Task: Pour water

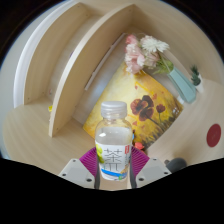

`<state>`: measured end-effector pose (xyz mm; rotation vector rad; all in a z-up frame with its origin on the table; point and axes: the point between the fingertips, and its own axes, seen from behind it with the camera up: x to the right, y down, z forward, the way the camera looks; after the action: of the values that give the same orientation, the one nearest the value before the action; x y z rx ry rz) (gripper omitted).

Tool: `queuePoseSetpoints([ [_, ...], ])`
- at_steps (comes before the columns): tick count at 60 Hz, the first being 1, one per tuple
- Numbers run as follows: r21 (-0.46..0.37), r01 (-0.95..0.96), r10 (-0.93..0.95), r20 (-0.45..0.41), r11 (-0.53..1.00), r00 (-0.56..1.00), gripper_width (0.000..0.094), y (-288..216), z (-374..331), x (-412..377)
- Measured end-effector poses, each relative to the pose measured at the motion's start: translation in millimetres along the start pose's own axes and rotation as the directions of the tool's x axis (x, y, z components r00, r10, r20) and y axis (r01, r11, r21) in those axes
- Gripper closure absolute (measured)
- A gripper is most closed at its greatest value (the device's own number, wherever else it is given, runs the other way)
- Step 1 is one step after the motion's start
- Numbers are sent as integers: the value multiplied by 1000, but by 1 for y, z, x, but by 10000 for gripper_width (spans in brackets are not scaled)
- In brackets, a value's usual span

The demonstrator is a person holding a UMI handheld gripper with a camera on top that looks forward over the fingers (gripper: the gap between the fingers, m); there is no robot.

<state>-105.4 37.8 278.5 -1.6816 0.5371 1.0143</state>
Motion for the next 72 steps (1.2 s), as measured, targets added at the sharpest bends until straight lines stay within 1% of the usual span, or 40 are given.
queuePoseSetpoints([
  [4, 3, 255, -254, -50, 967, 966, 518, -30, -8, 3],
  [9, 23, 491, -485, -126, 871, 866, 519, -65, -19, 18],
  [15, 35, 676, -651, -237, 736, 721, 510, -103, -34, 52],
  [17, 18, 707, -678, -266, 707, 685, 510, -111, -37, 69],
  [23, -55, 750, -722, -329, 659, 609, 512, -114, -46, 128],
  [28, -143, 748, -738, -358, 649, 572, 511, -108, -52, 179],
  [37, -218, 728, -743, -388, 649, 545, 513, -90, -63, 249],
  [41, -248, 714, -743, -383, 655, 548, 511, -79, -64, 270],
  [50, -279, 708, -751, -382, 649, 538, 512, -62, -63, 307],
  [51, -284, 710, -755, -382, 645, 533, 491, -60, -63, 311],
  [56, -234, 729, -751, -380, 643, 540, 488, -60, -66, 308],
  [60, -219, 742, -756, -378, 634, 534, 464, -60, -67, 309],
  [67, -197, 744, -747, -392, 638, 537, 395, -58, -69, 309],
  [69, -219, 731, -745, -391, 646, 541, 375, -56, -69, 310],
  [72, -243, 708, -738, -372, 663, 563, 260, -48, -68, 310],
])
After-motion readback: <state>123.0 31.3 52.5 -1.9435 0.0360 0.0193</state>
